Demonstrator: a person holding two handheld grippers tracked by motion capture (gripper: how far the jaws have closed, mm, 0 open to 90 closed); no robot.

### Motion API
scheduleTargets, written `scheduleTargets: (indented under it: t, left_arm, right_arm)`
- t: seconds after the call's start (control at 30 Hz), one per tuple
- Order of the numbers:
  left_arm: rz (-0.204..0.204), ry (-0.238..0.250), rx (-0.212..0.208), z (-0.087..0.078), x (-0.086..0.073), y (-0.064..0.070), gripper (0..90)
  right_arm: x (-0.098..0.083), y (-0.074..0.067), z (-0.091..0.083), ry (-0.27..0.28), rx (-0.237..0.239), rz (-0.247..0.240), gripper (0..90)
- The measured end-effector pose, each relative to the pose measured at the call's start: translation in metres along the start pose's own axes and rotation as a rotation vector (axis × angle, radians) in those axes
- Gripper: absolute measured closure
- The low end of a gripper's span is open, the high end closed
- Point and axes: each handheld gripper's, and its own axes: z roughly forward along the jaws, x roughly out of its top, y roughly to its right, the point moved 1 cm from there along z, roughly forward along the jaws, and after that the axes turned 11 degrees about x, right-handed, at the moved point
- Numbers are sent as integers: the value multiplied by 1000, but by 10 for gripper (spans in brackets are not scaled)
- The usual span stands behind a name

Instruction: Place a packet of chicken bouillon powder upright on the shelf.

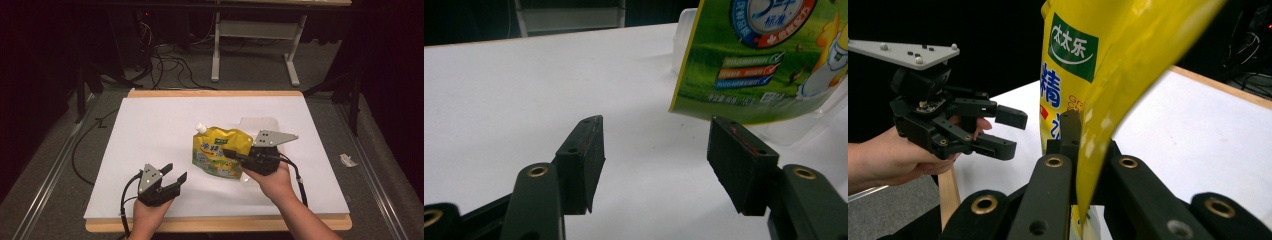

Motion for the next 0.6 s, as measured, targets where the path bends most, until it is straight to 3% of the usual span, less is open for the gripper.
scheduleTargets:
  t: [0.23, 0.6]
  left_arm:
    - [19, -6, -12, 1, 0, 2, 405]
    - [14, 0, -15, 0, 0, 1, 404]
  right_arm:
    - [7, 2, -15, 8, -21, -7, 900]
    - [10, 8, -40, 35, -56, -12, 900]
